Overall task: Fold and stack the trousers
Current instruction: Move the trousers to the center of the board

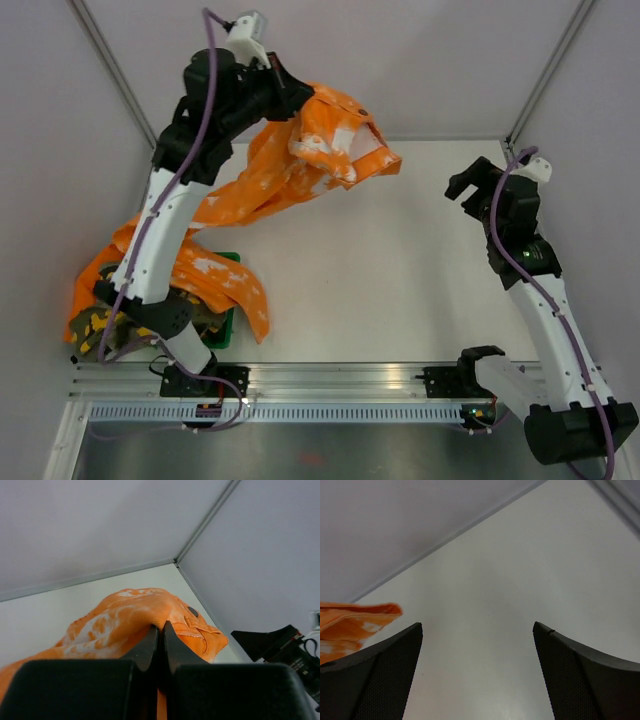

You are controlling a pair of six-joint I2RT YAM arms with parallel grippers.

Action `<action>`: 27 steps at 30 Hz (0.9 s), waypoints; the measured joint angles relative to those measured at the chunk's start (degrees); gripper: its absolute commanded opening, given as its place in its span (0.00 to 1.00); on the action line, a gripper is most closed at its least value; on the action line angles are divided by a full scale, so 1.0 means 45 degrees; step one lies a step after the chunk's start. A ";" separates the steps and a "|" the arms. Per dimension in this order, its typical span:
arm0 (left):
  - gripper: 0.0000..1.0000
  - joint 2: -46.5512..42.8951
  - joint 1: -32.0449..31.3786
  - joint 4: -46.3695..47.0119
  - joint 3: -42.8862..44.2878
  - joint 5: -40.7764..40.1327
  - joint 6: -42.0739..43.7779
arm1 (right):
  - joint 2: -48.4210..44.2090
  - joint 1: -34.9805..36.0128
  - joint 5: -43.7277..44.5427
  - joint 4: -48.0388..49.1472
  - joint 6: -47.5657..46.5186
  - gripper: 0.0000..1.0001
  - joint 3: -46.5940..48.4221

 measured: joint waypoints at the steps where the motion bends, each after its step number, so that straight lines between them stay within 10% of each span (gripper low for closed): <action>1: 0.02 0.0568 -0.0325 0.0321 0.0185 0.0024 -0.0005 | -0.0204 -0.0112 0.0578 -0.0563 0.0112 0.98 0.0243; 13: 0.02 0.3249 -0.4401 0.4566 -0.3832 -0.0267 -0.0801 | -0.1996 -0.0656 0.3847 -0.3949 0.0486 0.98 0.2725; 21: 0.02 0.7232 -0.5906 0.6222 -0.0413 0.0024 -0.2040 | -0.1457 -0.0665 0.4580 -0.5095 -0.0034 0.98 0.4566; 27: 0.02 0.6003 -0.6271 0.8388 -0.5061 0.0117 -0.3206 | -0.2050 -0.0665 0.4716 -0.5280 -0.0272 0.98 0.3997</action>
